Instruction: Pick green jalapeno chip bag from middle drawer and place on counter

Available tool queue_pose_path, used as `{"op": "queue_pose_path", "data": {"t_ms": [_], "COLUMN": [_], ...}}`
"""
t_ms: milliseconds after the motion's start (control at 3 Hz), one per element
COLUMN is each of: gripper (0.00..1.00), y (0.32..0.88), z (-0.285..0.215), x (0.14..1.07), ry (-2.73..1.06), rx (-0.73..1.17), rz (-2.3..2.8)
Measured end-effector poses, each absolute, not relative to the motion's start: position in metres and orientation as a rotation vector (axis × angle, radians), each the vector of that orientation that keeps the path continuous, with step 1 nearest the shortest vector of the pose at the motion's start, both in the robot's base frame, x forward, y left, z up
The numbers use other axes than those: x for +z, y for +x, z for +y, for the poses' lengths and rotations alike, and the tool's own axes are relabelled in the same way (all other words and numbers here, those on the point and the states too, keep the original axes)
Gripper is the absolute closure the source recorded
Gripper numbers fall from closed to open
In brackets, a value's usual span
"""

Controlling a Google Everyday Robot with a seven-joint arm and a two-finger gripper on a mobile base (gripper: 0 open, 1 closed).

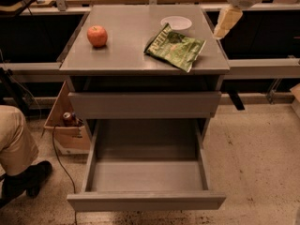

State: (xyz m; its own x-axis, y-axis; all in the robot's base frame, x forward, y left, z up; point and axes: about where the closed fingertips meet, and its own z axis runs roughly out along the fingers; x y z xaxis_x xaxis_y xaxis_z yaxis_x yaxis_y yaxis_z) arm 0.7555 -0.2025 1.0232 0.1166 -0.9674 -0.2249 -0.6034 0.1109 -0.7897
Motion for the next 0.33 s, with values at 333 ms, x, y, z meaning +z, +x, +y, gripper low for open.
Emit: {"op": "queue_pose_path", "data": {"t_ms": [333], "gripper": [0.00], "y": [0.7516], "z": [-0.2075], "x": [1.0276], "ry": [-1.579], "rx": [-0.574], "rz": [1.582]}}
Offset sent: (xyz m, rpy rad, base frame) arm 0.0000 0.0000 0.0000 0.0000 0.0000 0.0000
